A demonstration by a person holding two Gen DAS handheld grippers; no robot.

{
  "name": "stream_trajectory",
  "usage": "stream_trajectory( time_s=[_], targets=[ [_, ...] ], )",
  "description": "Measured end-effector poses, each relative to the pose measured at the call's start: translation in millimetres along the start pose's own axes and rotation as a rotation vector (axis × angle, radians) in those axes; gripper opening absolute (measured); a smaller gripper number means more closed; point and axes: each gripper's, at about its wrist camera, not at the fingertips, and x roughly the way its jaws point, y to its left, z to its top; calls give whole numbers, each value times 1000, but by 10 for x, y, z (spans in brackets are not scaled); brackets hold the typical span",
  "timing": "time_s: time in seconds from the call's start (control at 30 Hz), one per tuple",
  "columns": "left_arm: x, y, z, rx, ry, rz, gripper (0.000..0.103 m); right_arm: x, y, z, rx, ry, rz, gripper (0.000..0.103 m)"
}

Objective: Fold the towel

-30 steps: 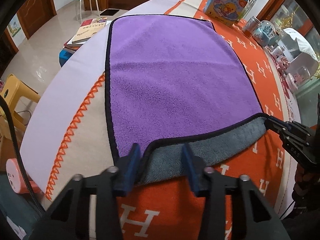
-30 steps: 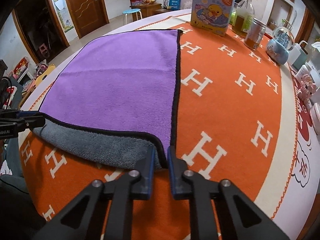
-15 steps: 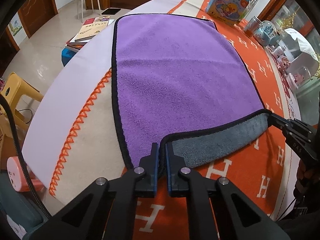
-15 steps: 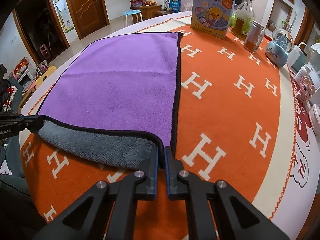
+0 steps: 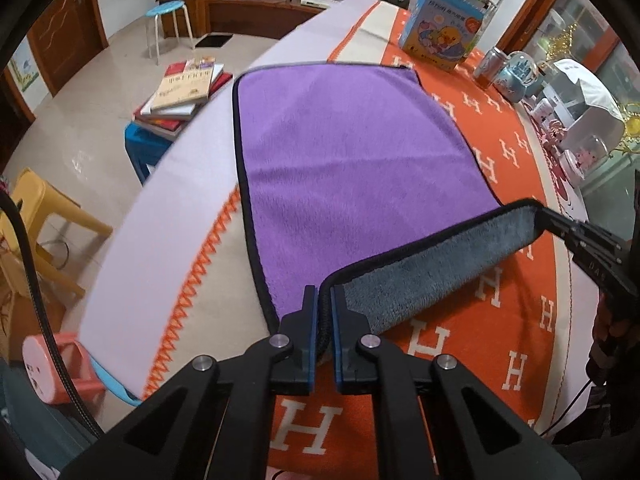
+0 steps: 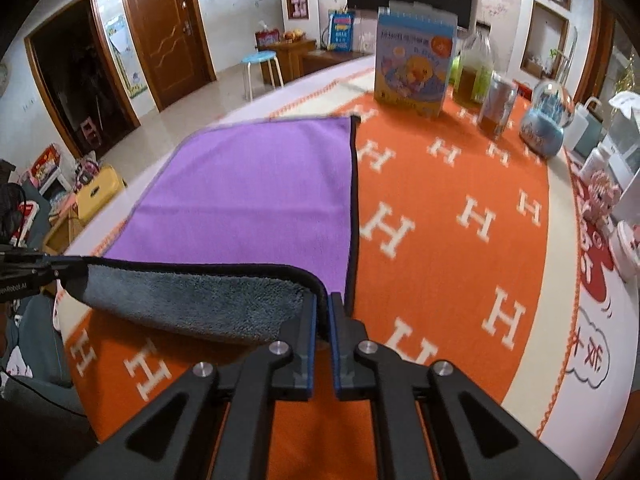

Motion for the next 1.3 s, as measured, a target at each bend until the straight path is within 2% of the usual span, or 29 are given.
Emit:
stream_trajectory(
  time_s=[0.3,0.53,0.87,1.07,1.3],
  targets=[
    [-411,96,399,45,-112,12,4,-253,59,486,16,-172,-16,5],
    [-677,163,870,110,-261,64,4,-302,93,953,-3,-308,-34,5],
    [-623,297,1488,119,-465,121,4,-8,127,1445,-9,-389,-85,5],
    [-257,374,1718,83,-479,148,4,385,176,1559,-32,-380,-151,5],
    [224,511,1891,-1,-404,111,4,855,137,1521,-44,-348,-212,5]
  ],
)
